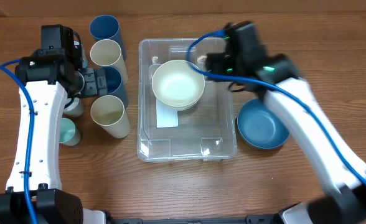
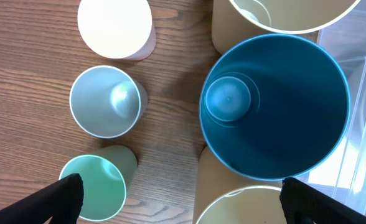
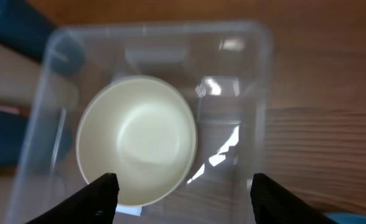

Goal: Pack container
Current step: 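Lift the second cream bowl and stack it into the bin bowl, then grasp the teal bowl rim with the right gripper and lift, then lower the teal bowl onto the stacked cream bowls in the bin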

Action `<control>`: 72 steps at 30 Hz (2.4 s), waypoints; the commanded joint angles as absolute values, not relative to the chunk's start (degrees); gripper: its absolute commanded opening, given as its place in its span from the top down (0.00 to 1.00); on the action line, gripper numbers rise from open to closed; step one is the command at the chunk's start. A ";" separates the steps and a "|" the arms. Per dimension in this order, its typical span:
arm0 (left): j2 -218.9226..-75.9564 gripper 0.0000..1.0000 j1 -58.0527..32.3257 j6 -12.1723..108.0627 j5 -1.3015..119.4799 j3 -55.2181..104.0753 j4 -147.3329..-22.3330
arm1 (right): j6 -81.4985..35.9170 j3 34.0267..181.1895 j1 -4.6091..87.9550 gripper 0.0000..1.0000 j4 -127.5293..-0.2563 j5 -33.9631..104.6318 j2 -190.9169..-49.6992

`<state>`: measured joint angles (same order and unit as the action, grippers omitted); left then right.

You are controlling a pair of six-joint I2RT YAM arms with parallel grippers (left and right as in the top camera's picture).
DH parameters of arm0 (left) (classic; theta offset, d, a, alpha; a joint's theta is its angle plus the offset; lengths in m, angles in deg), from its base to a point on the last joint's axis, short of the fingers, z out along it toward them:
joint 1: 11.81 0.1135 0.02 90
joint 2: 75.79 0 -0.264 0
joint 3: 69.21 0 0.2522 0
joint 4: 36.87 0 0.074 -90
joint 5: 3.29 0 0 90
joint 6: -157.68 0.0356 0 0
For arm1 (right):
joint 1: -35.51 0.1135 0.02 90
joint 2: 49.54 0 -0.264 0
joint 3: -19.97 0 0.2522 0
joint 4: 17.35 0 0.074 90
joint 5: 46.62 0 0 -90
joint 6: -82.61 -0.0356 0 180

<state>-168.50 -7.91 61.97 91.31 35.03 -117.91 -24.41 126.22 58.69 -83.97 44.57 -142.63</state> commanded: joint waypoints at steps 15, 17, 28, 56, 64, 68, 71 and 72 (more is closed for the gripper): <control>-168.85 0.00 -7.69 62.99 91.61 36.23 -117.67 | -34.53 109.15 31.19 0.28 -97.45 43.32 -134.96; -168.83 0.00 -7.69 62.99 91.61 36.23 -117.69 | -34.92 104.12 28.98 0.28 -94.53 43.26 -134.96; -168.83 0.00 -7.69 62.99 91.61 36.23 -117.69 | -39.34 82.88 23.54 0.40 -79.03 35.08 -134.96; -168.85 0.00 -7.69 62.99 91.61 36.23 -117.67 | -28.54 117.98 40.18 0.96 -87.29 31.11 -128.73; -168.85 0.00 -7.69 62.99 91.61 36.23 -117.69 | -24.63 118.02 61.25 0.96 -79.82 43.72 -136.08; -168.85 0.00 -7.69 62.99 91.61 36.23 -117.69 | -22.88 118.02 64.13 0.96 -76.23 47.21 -144.86; -168.85 0.00 -7.69 62.99 91.61 36.23 -117.67 | -19.73 118.02 64.11 0.96 -71.27 47.19 -151.31; -168.85 0.00 -7.69 62.99 91.61 36.23 -117.67 | -19.23 118.02 63.93 0.96 -69.61 47.19 -152.89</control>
<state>-168.50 -7.91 61.97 91.31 35.05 -117.91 -22.90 117.00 64.42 -72.76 44.07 -148.21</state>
